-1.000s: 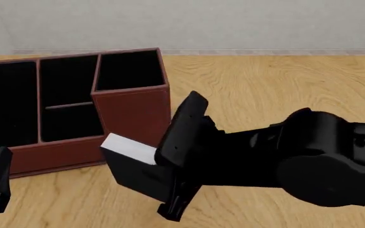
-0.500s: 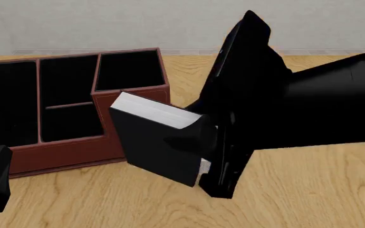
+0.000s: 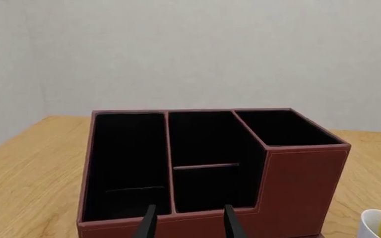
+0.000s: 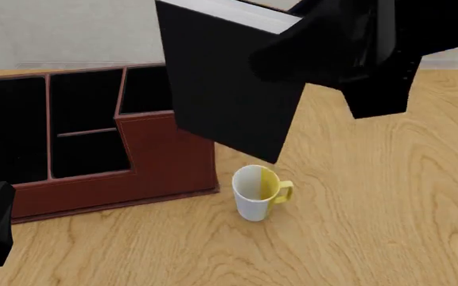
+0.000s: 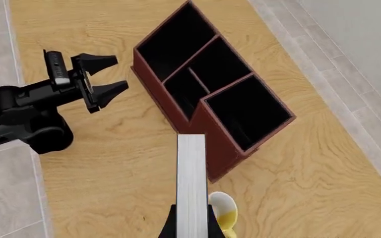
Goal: Pick up the book and place it in the right compartment of the caddy.
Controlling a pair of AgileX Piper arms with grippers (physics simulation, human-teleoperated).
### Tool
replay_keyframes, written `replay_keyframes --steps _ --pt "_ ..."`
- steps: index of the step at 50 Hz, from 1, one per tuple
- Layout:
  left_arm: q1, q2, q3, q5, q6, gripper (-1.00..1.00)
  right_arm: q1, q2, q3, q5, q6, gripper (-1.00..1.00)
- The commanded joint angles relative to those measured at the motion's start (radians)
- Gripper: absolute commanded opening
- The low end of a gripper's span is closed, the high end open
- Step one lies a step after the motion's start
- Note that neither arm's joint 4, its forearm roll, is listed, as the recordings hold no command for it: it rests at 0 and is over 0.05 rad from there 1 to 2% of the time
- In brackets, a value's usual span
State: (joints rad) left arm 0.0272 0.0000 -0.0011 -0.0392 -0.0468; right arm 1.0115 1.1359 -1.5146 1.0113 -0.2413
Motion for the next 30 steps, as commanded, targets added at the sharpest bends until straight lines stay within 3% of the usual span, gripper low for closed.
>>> replay_keyframes --steps 1,30 --pt "-0.012 0.0 0.001 -0.005 0.01 1.0 -0.045 0.042 -0.193 0.093 -0.006 -1.0" --pt "-0.046 0.0 -0.001 -0.01 0.049 1.0 -0.134 0.233 -0.318 -0.024 0.007 -1.0"
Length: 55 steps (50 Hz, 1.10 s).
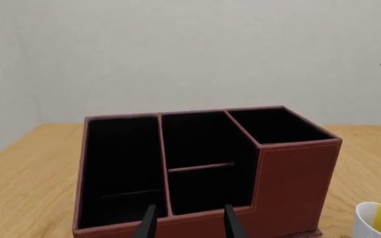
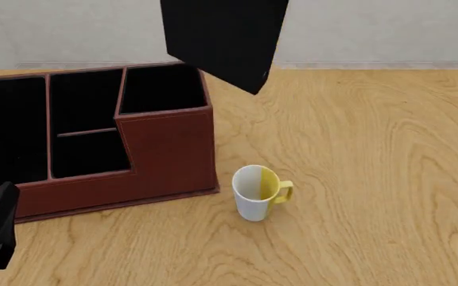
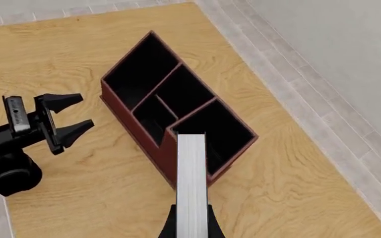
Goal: Pick up the book and place it in the right compartment of the caddy.
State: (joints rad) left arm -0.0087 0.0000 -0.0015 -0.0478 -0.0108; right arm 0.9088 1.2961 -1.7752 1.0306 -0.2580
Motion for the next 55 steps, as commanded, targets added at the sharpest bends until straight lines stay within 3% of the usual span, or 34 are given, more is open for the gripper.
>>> replay_keyframes --steps 1,27,55 --pt "-0.011 0.0 0.0 -0.001 0.016 1.0 -0.032 0.081 -0.062 -0.048 0.026 -1.0" --pt "0.002 0.0 0.0 0.007 0.036 1.0 -0.067 0.323 -0.215 -0.099 -0.002 -1.0" --pt "0.036 0.0 0.001 0.017 0.046 1.0 -0.106 0.537 -0.417 -0.092 0.025 -1.0"
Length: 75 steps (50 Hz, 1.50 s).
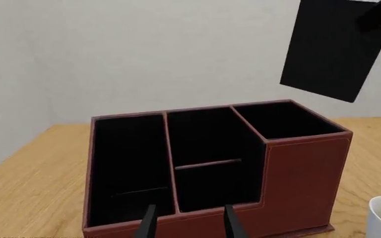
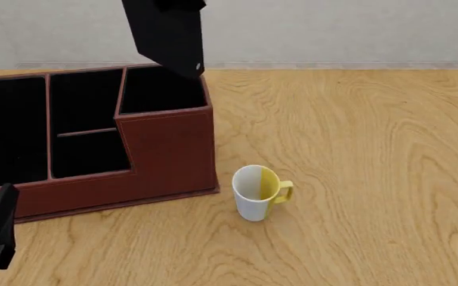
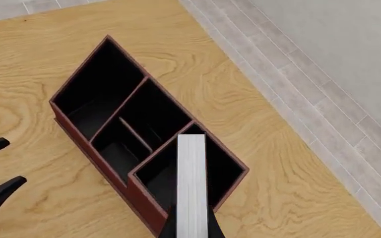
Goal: Pick up the book and place it in the right compartment of the caddy.
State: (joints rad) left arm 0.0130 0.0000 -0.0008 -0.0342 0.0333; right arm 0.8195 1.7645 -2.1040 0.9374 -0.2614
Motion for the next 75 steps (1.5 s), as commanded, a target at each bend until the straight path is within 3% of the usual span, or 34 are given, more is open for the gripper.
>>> replay_keyframes --steps 1,10,24,75 --pt "0.017 0.0 0.001 0.004 0.002 1.0 -0.017 0.074 -0.094 0.001 0.03 -1.0" --pt "0.031 0.0 0.0 0.011 0.007 1.0 -0.025 0.111 -0.109 -0.02 0.043 -1.0" --pt "0.037 0.0 0.001 0.026 0.013 1.0 -0.015 0.109 -0.005 -0.108 0.078 -1.0" --pt "0.042 0.0 0.001 0.056 0.025 1.0 -0.024 0.139 0.175 -0.281 0.132 -1.0"
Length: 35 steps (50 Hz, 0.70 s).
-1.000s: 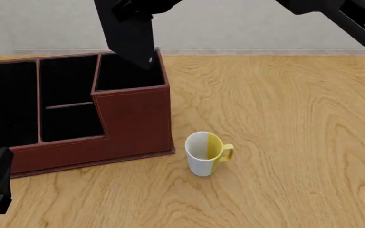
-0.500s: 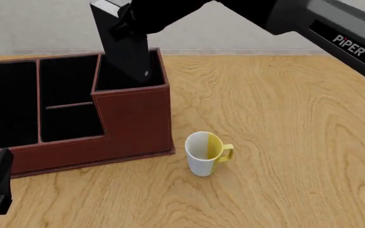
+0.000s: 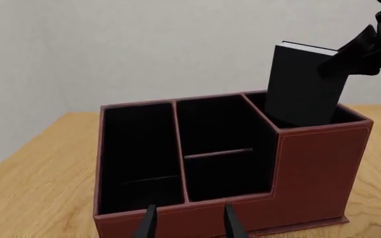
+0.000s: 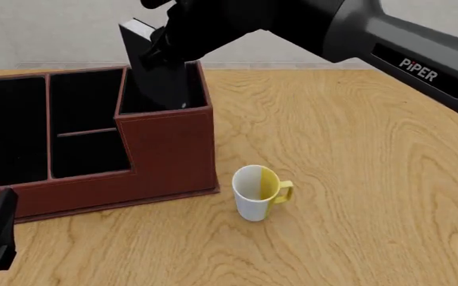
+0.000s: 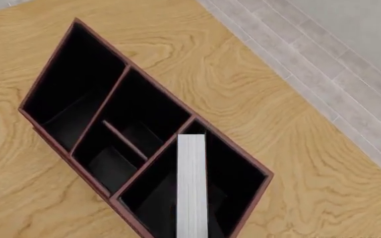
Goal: Pick up the book and place it in the right compartment of the caddy.
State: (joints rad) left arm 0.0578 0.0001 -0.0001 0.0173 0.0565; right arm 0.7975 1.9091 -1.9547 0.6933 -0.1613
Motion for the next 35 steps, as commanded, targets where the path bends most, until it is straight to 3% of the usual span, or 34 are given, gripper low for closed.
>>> replay_keyframes --steps 1,35 --pt "-0.002 0.0 0.0 0.005 0.001 1.0 -0.002 -0.006 0.029 -0.039 0.033 -1.0" --pt "0.002 0.0 0.0 0.003 0.002 1.0 0.001 0.015 0.103 -0.109 0.059 -1.0"
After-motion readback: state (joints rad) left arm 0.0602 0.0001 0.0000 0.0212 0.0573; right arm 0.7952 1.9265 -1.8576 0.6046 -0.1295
